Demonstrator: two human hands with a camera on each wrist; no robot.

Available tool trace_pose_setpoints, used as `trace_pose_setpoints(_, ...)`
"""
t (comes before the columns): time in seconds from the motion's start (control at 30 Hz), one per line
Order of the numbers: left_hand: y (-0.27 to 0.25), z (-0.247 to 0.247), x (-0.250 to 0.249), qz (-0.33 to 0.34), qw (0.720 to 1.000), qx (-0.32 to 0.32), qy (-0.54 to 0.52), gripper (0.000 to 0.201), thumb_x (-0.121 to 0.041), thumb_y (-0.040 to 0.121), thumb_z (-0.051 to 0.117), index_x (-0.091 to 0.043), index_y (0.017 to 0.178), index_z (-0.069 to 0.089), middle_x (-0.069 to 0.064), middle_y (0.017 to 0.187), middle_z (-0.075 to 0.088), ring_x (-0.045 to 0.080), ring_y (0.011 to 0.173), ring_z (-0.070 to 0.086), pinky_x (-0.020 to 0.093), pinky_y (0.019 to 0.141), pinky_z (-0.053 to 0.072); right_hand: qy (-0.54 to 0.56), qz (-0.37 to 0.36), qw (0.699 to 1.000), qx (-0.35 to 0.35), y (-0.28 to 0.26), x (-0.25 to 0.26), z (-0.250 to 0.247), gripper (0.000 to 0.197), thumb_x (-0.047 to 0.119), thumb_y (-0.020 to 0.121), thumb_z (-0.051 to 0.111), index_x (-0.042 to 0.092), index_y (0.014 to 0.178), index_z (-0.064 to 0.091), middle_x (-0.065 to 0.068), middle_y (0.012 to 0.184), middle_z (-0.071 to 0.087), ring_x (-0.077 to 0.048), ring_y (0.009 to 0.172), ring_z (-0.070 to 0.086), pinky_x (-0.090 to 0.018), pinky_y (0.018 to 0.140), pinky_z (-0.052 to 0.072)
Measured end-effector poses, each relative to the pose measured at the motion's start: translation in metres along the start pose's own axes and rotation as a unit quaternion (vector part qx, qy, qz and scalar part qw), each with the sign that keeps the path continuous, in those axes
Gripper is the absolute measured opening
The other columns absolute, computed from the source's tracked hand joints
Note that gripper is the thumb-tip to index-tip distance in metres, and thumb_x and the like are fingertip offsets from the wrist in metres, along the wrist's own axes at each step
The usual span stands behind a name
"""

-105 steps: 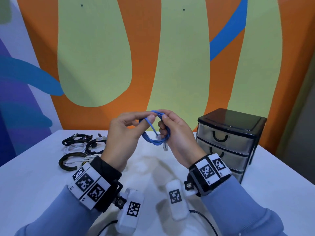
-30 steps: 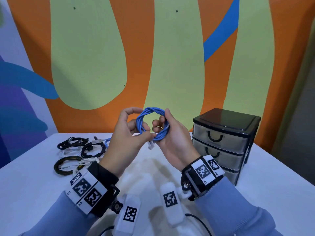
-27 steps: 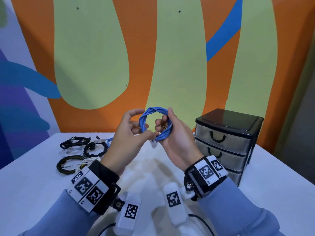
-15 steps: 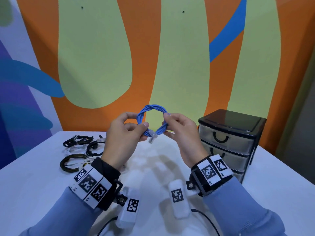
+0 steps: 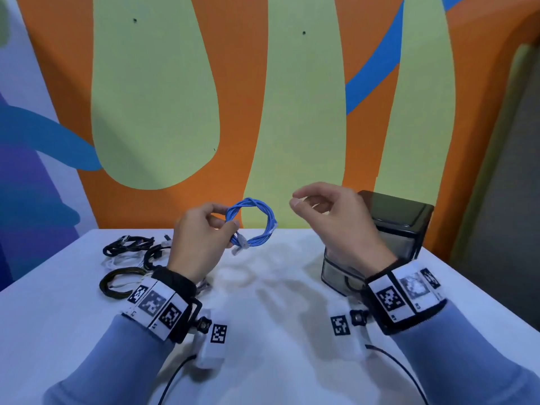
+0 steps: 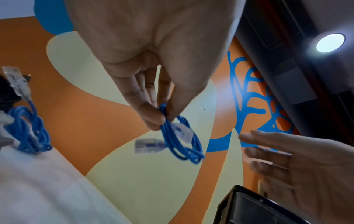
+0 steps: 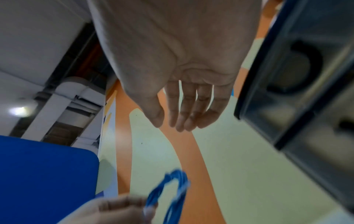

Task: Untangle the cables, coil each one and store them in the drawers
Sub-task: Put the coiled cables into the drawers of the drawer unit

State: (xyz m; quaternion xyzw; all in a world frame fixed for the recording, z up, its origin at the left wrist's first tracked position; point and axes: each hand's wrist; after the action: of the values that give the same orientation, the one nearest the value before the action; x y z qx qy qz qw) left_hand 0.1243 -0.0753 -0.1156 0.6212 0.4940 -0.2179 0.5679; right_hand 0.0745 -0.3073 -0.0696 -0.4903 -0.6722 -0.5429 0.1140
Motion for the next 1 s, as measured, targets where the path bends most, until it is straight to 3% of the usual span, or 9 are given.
trace_pose_setpoints(0.07,0.001,0.002,0.005,-0.026,0.999,0.043,0.021,0.011,-0.016,0.091,0.081,-0.021,0.098,0.074,0.0,0.067,0.076,0.018,0.066,0.078,0.051,0.082,0.065,-0.06,-0.017,0.998,-0.005,0.003,0.007,-0.024,0.011,0.037,0.093,0.074,0.028,0.09,0.078,0.009,0.077,0.073,-0.008,0.062,0.059,-0.028,0.062,0.047)
trace_pose_setpoints(0.13,0.002,0.005,0.009,-0.061,0.993,0.094,0.038,0.012,-0.013,0.091,0.082,-0.017,0.098,0.073,0.005,0.067,0.077,0.022,0.067,0.078,0.051,0.082,0.065,-0.147,-0.015,0.989,-0.003,0.007,0.008,-0.046,0.014,0.041,0.094,0.071,0.029,0.088,0.078,0.012,0.077,0.071,-0.007,0.069,0.063,-0.032,0.067,0.051)
trace_pose_setpoints(0.23,0.004,0.013,0.011,-0.098,0.982,0.142,0.075,0.013,-0.011,0.09,0.083,-0.013,0.098,0.074,0.009,0.07,0.078,0.023,0.067,0.079,0.046,0.08,0.067,-0.311,0.021,0.95,0.013,0.011,-0.003,-0.073,0.027,0.059,0.091,0.062,0.036,0.092,0.076,0.014,0.091,0.069,-0.019,0.098,0.065,-0.046,0.088,0.055)
trace_pose_setpoints(0.33,0.006,0.021,0.008,-0.12,0.967,0.181,0.133,0.012,-0.01,0.09,0.083,-0.008,0.097,0.074,0.01,0.07,0.078,0.02,0.064,0.079,0.036,0.071,0.067,-0.418,0.133,0.894,0.085,0.008,-0.011,-0.088,0.039,0.069,0.095,0.049,0.044,0.117,0.069,-0.004,0.119,0.054,-0.037,0.127,0.047,-0.057,0.105,0.045)
trace_pose_setpoints(0.57,0.025,0.028,0.023,-0.154,0.921,0.196,0.298,0.015,-0.011,0.082,0.078,0.002,0.09,0.08,0.014,0.078,0.08,0.029,0.081,0.081,0.044,0.082,0.067,-0.415,0.104,0.89,0.158,0.004,-0.023,-0.089,0.059,0.069,0.102,0.032,0.038,0.144,0.058,-0.011,0.141,0.051,-0.036,0.133,0.045,-0.054,0.109,0.043)
trace_pose_setpoints(0.67,0.026,0.021,0.024,-0.145,0.9,0.174,0.373,0.013,-0.013,0.085,0.074,0.0,0.088,0.077,0.011,0.082,0.079,0.027,0.085,0.078,0.031,0.067,0.06,-0.397,0.083,0.898,0.167,0.008,-0.027,-0.076,0.061,0.066,0.103,0.03,0.034,0.149,0.054,-0.012,0.145,0.051,-0.034,0.136,0.045,-0.05,0.111,0.042)
trace_pose_setpoints(0.8,0.019,0.015,0.014,-0.122,0.878,0.174,0.429,0.014,-0.014,0.092,0.068,-0.006,0.081,0.064,0.009,0.084,0.074,0.027,0.074,0.069,0.026,0.053,0.047,-0.389,0.058,0.9,0.189,0.014,-0.025,-0.055,0.061,0.065,0.105,0.025,0.036,0.156,0.044,-0.01,0.143,0.048,-0.032,0.137,0.044,-0.047,0.106,0.044)
trace_pose_setpoints(0.9,0.011,0.008,0.004,-0.057,0.863,0.176,0.47,0.015,-0.022,0.094,0.07,-0.014,0.107,0.07,0.009,0.104,0.075,0.028,0.088,0.069,0.033,0.069,0.056,-0.372,0.055,0.901,0.216,0.021,-0.021,-0.043,0.057,0.059,0.108,0.022,0.04,0.159,0.037,-0.007,0.148,0.044,-0.03,0.139,0.043,-0.045,0.104,0.043)
trace_pose_setpoints(1.0,0.0,0.001,-0.007,0.018,0.886,0.163,0.435,0.038,-0.028,0.098,0.069,-0.019,0.134,0.066,0.006,0.12,0.075,0.029,0.107,0.069,0.04,0.091,0.058,-0.327,0.057,0.915,0.229,0.029,-0.022,-0.032,0.052,0.047,0.109,0.024,0.034,0.158,0.035,-0.005,0.157,0.042,-0.027,0.14,0.045,-0.046,0.108,0.043)
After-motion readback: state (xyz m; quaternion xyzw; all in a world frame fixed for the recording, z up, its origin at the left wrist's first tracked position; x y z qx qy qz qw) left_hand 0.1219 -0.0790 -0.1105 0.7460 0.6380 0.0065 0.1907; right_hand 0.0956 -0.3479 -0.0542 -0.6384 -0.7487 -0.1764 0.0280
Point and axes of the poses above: each hand's wrist, its own y-axis towards the middle knuckle, its own z-axis out of the palm, x = y × z
